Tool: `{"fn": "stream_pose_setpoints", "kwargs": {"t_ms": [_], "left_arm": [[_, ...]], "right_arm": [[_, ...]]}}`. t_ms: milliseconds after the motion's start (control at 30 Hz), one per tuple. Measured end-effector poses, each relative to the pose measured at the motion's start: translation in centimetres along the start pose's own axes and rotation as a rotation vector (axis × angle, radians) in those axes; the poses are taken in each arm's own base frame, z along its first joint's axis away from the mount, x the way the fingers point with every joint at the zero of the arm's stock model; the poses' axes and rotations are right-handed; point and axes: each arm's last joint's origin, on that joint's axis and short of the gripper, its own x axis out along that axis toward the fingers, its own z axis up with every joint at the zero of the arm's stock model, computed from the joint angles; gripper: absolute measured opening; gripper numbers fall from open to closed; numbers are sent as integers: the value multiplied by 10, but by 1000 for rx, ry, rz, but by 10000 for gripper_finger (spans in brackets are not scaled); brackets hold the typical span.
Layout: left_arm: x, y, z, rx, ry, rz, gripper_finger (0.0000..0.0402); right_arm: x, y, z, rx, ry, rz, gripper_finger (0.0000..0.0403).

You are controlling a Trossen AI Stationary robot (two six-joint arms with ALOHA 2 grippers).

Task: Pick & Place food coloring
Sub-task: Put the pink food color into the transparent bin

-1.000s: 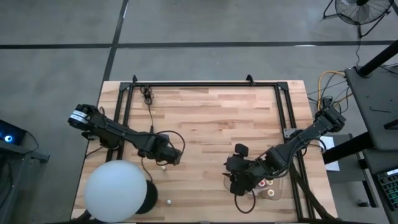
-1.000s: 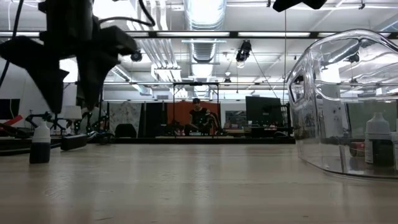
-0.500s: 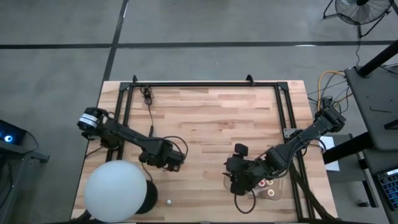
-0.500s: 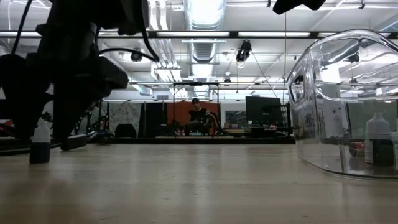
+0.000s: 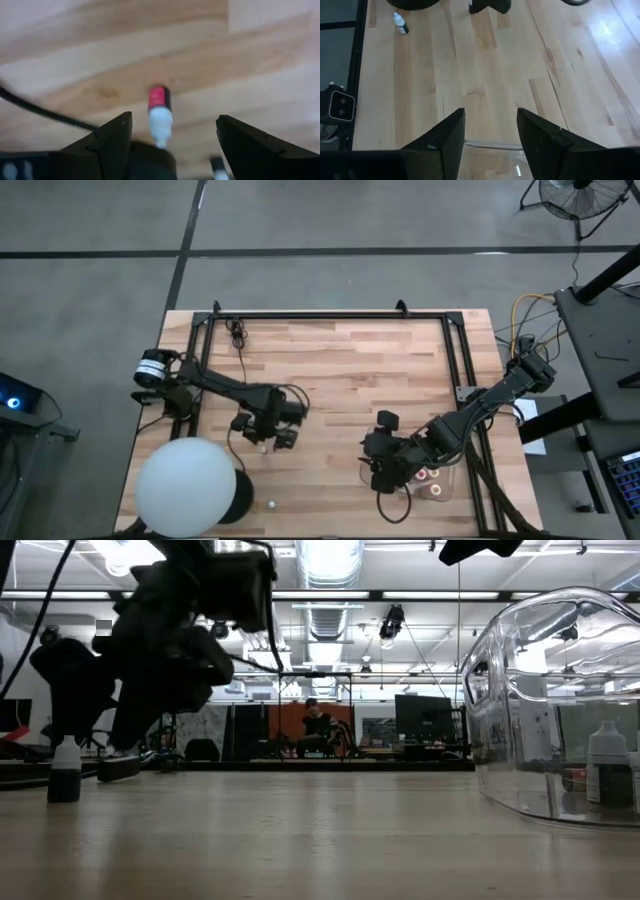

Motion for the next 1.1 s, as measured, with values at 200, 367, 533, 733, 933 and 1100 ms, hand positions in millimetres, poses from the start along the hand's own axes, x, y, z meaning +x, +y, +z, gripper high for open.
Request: {"fn": "stream_pose_setpoints", "kwargs": {"t_ms": [200,367,533,733,933,1100], "left_arm": [[-6,4,23,-9,161,-63,261],[6,4,38,-26,262,-59,261],[27,4,50,-32,352,-21,261],[45,5,57,-33,425,5,261],[48,7,60,-26,472,3,261],[54,10,67,-68,533,6,261]], "right_arm": [[0,0,0,-3,-5,-7,171],[1,-1,2,0,-11,-9,171],[2,-3,4,6,-17,-10,171],[2,-2,4,15,-27,-2,171],[2,-2,5,17,-30,0,171],[2,0,7,24,-46,14,171]]}}
